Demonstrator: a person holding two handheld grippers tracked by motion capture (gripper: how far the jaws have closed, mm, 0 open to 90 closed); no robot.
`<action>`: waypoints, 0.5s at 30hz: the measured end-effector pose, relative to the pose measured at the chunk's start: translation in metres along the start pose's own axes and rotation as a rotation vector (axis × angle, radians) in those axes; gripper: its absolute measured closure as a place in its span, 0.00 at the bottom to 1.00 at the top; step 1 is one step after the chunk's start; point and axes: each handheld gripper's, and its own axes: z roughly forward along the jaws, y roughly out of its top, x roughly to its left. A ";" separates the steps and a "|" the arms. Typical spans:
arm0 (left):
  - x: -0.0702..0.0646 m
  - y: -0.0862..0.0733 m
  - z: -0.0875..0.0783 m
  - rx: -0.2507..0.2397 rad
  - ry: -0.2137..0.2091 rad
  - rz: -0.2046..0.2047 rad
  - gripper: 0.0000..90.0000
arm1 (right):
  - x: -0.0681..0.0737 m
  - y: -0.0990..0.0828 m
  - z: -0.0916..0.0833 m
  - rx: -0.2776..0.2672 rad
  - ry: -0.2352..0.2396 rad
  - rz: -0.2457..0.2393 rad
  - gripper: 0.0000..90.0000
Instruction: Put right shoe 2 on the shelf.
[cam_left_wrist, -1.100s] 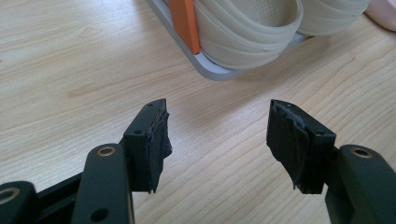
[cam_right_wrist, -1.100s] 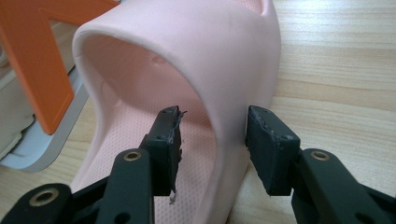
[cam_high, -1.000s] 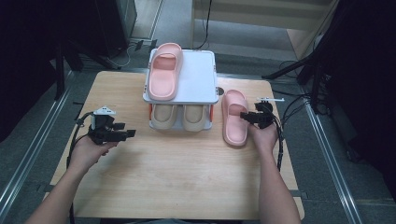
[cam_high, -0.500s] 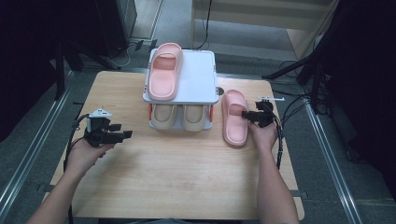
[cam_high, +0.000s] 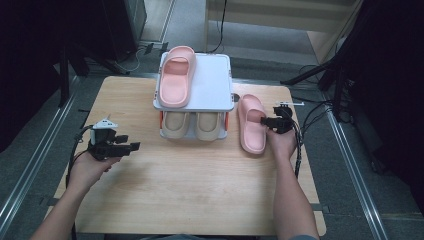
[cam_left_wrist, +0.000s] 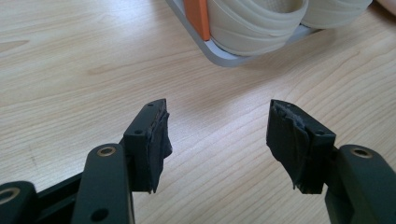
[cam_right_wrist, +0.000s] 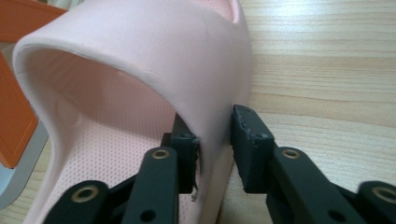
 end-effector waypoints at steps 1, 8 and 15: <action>0.000 0.000 0.000 0.001 0.001 0.000 0.43 | 0.000 0.000 -0.001 -0.001 -0.002 0.008 0.85; -0.002 -0.001 0.003 0.015 -0.010 0.005 0.43 | -0.003 0.001 -0.005 0.001 -0.016 0.024 0.91; -0.003 -0.001 0.004 0.017 -0.015 0.003 0.43 | 0.000 0.005 -0.011 -0.011 -0.009 0.025 0.92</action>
